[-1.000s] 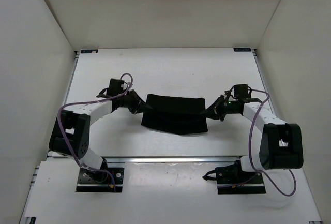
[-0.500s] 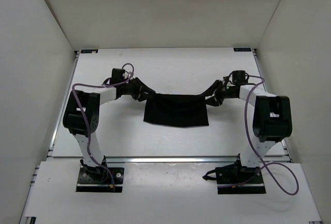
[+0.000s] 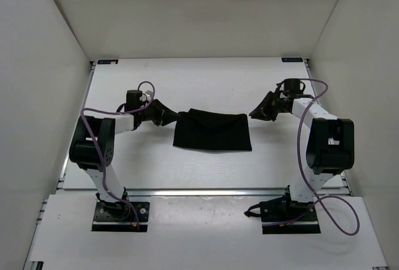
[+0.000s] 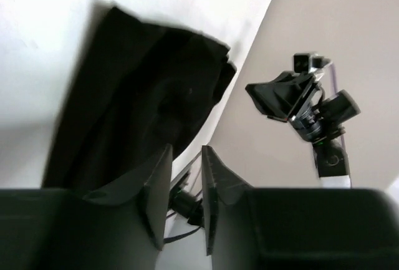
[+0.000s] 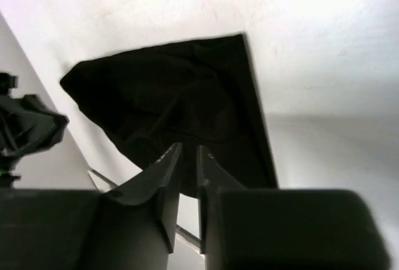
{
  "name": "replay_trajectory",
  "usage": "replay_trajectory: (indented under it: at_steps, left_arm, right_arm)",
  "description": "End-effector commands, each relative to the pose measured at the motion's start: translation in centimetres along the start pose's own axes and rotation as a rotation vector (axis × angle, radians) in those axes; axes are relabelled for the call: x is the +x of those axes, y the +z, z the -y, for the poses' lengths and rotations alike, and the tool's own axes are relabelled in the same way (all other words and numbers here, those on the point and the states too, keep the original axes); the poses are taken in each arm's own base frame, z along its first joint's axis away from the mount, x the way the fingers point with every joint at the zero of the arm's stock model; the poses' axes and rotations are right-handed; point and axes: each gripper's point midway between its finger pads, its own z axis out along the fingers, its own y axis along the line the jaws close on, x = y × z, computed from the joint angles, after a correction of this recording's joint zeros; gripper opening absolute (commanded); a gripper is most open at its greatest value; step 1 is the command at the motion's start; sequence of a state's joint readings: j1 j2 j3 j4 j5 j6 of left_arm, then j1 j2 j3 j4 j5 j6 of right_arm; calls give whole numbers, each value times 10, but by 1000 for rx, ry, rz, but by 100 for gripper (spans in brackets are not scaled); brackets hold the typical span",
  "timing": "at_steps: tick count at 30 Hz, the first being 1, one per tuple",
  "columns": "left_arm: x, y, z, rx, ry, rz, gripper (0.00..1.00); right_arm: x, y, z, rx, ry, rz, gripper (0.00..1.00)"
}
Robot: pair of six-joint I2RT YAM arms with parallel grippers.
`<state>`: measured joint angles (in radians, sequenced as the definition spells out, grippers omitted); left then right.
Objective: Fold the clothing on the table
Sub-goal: Fold the skirt
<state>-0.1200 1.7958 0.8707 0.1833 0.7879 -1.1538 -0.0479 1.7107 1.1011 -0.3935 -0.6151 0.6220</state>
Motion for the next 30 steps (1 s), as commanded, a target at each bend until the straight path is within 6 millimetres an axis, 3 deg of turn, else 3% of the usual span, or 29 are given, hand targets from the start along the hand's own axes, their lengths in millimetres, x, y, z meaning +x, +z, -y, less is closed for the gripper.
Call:
replay_trajectory:
  at_steps: [1, 2, 3, 4, 7, 9, 12, 15, 18, 19, 20, 23, 30]
  left_arm:
    - [29, -8, 36, 57, 225, -5, 29]
    - [35, -9, 38, 54, 238, -11, 17]
    - [45, -4, 47, 60, 280, -32, 8]
    - [58, 1, 53, 53, 297, -64, 8]
    - [85, 17, 45, -9, 296, -155, 12]
    - [97, 22, 23, -112, 252, -204, 10]
    - [108, 25, 5, -242, 274, -252, 6]
    - [112, 33, -13, -303, 272, -305, 5]
    - [108, 45, -11, -308, 261, -317, 5]
    - [111, 48, -21, -350, 239, -336, 6]
    - [109, 54, -12, -337, 270, -334, 6]
    - [106, 73, -12, -348, 240, -332, 4]
    - [90, 109, 27, -133, 115, -187, 3]
  right_arm:
    - [11, -9, 7, 90, -142, 34, 10]
    - [18, -6, -7, 48, -176, 24, 8]
    - [25, -4, -6, 35, -180, 3, 7]
    - [31, -2, -10, 24, -182, -24, 6]
    - [38, 7, -6, 47, -195, -67, 7]
    - [41, 12, -8, 48, -199, -73, 5]
    - [44, 14, -5, 32, -173, -86, 0]
    - [44, 16, -6, 28, -170, -88, 1]
    - [42, 20, -8, 23, -172, -84, 0]
    - [44, 22, -8, 20, -167, -90, 0]
    - [46, 23, -7, 21, -162, -94, 0]
    - [49, 28, -5, 30, -154, -101, 1]
    - [61, 38, 2, 46, -140, -124, 1]
